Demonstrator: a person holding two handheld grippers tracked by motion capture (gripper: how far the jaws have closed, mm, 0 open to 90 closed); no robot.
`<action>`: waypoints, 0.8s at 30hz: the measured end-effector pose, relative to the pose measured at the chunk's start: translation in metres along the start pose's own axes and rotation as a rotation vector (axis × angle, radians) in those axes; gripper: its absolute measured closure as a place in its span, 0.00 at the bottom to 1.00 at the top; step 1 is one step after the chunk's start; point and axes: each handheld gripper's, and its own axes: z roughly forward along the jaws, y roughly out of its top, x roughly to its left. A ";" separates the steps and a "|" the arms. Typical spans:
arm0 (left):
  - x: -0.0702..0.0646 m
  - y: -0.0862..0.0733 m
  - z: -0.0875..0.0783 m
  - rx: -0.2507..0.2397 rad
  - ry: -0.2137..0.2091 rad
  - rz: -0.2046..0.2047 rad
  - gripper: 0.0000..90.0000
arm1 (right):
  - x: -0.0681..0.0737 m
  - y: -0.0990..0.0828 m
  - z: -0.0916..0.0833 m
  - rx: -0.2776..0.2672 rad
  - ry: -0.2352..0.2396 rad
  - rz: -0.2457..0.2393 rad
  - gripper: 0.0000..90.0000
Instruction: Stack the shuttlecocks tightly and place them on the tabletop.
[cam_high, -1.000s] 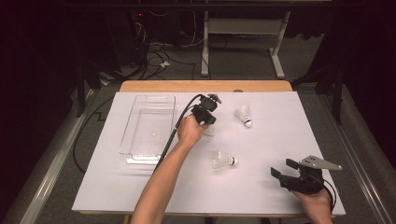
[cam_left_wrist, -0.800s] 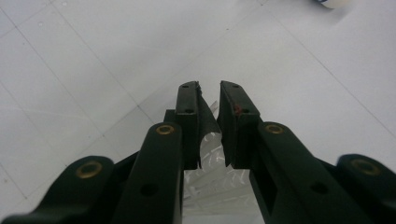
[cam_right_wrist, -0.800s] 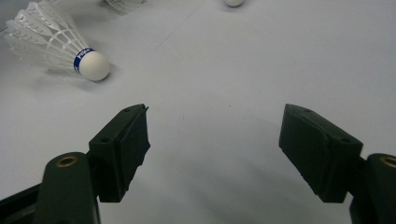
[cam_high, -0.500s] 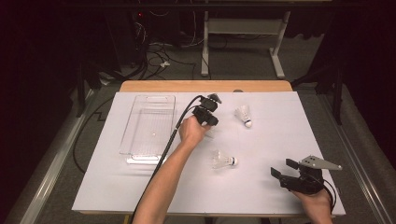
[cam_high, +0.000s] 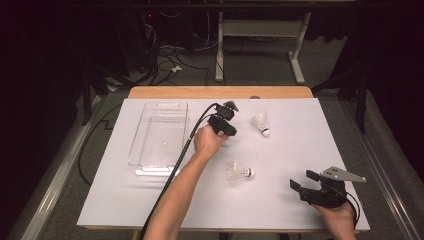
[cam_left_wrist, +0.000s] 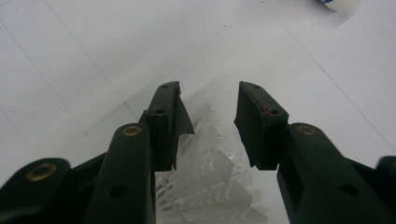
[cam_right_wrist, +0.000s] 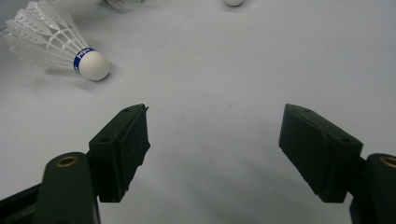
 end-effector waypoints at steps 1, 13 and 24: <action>0.000 0.000 0.000 0.001 -0.001 -0.001 0.66 | 0.000 0.000 0.000 0.000 0.000 0.000 0.27; 0.002 0.000 -0.001 -0.013 -0.006 -0.019 0.58 | 0.000 0.000 0.000 0.001 0.000 -0.001 0.27; 0.003 0.000 -0.004 -0.015 -0.026 -0.025 0.52 | 0.000 0.000 0.000 0.001 -0.001 -0.001 0.27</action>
